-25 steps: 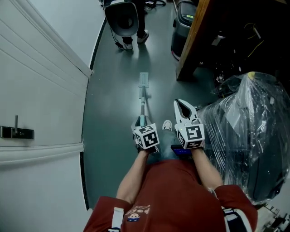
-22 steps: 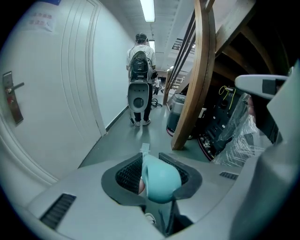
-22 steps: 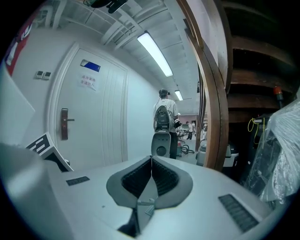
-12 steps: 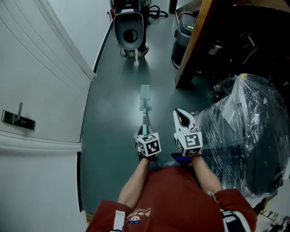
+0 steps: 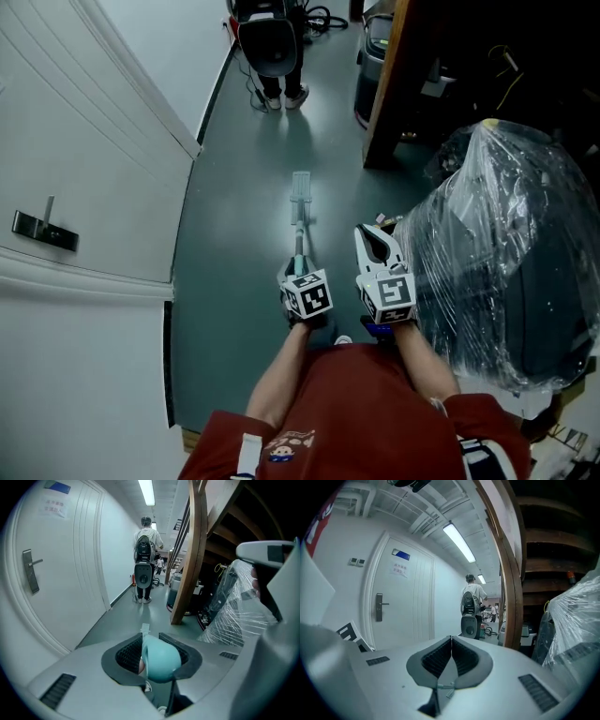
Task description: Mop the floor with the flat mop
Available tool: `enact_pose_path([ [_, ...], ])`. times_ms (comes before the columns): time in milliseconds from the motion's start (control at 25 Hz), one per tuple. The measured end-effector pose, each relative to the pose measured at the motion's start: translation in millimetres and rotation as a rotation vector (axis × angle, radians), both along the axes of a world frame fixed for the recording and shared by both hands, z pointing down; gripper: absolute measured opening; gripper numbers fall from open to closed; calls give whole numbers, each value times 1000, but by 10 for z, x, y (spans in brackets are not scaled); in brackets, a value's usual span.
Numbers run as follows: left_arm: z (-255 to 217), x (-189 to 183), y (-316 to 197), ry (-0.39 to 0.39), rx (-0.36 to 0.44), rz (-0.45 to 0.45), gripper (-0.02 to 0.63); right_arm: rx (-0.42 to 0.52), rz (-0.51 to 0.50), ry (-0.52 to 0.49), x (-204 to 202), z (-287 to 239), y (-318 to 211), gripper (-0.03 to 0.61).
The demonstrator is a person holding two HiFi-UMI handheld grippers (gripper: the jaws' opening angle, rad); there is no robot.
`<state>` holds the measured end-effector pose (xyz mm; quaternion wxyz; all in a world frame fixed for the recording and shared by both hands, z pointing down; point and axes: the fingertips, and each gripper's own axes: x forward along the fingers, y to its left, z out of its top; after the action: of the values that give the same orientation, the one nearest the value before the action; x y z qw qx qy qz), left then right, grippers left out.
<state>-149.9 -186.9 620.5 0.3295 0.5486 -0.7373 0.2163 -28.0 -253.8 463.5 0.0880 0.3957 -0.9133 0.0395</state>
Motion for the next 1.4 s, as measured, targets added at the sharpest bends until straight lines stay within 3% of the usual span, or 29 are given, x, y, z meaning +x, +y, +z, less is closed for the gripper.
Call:
enact_pose_path([
  [280,-50,349,381,-19,-3,-7,123,-5,16,-24,484,23,375,18],
  [720,-168,632,1023,-44,-16,-12,121,-22,18,-60,808,63,897,18],
  [1120,-208,746,1627,-50,-43,30,121,-44,37,-77,869,94,1401,18],
  [1400,-229,575,2029,-31,-30,57,123,-44,68,-64,678,47,1856,18],
])
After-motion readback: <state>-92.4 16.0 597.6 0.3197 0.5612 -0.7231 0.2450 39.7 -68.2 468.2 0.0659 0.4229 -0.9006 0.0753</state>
